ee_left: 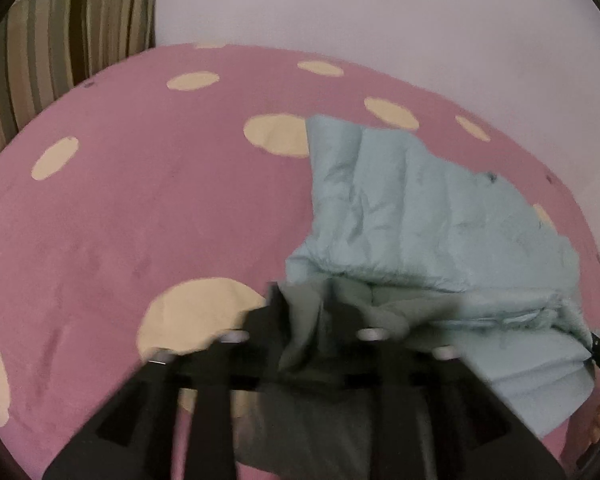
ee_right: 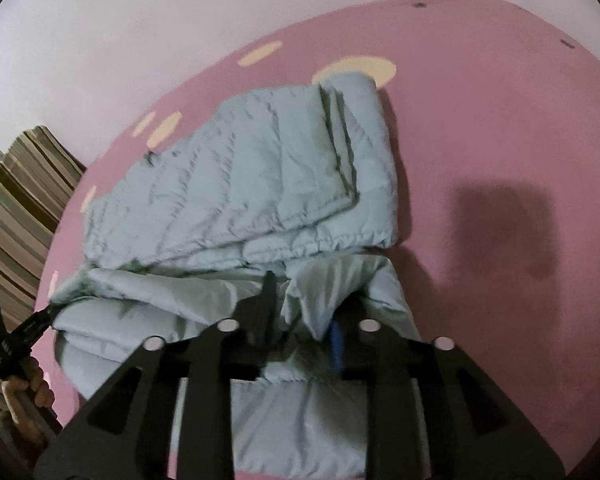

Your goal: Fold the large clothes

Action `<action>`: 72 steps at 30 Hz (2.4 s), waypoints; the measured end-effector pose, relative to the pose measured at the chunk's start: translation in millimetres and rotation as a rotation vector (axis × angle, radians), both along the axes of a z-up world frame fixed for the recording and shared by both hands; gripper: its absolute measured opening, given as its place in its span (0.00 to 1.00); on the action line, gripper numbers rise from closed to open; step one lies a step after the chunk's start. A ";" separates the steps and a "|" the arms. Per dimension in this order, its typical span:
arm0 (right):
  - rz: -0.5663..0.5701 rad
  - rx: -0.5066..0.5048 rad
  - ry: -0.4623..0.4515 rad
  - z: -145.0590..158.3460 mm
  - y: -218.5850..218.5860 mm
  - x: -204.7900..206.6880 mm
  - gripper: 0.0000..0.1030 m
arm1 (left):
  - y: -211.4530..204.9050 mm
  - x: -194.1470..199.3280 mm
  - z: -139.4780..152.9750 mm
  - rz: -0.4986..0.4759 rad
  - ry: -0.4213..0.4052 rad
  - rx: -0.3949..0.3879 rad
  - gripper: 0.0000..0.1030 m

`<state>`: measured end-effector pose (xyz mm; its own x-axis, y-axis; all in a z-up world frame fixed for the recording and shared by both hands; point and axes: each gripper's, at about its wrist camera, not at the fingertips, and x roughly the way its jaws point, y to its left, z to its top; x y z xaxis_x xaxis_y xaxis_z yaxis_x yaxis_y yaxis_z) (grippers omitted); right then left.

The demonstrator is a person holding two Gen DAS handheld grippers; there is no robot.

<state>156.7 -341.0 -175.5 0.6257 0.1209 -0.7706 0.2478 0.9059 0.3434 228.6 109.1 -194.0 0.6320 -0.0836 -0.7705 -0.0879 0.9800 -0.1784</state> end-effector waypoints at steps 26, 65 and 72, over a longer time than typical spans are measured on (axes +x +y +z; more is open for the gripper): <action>0.065 -0.182 -0.041 15.1 1.3 -27.0 0.58 | 16.6 -23.7 -7.1 -0.122 -0.025 0.040 0.61; 0.083 -0.260 -0.226 72.6 3.7 2.8 0.04 | -30.8 28.3 64.7 -0.216 -0.212 0.138 0.03; 0.058 -0.294 -0.254 87.8 -5.5 58.8 0.04 | -45.9 85.9 74.7 -0.182 -0.231 0.182 0.02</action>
<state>215.5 -346.5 -87.7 0.7997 -0.0413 -0.5989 0.1341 0.9847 0.1112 314.5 63.2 -119.3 0.7786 -0.0858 -0.6216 0.1141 0.9934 0.0059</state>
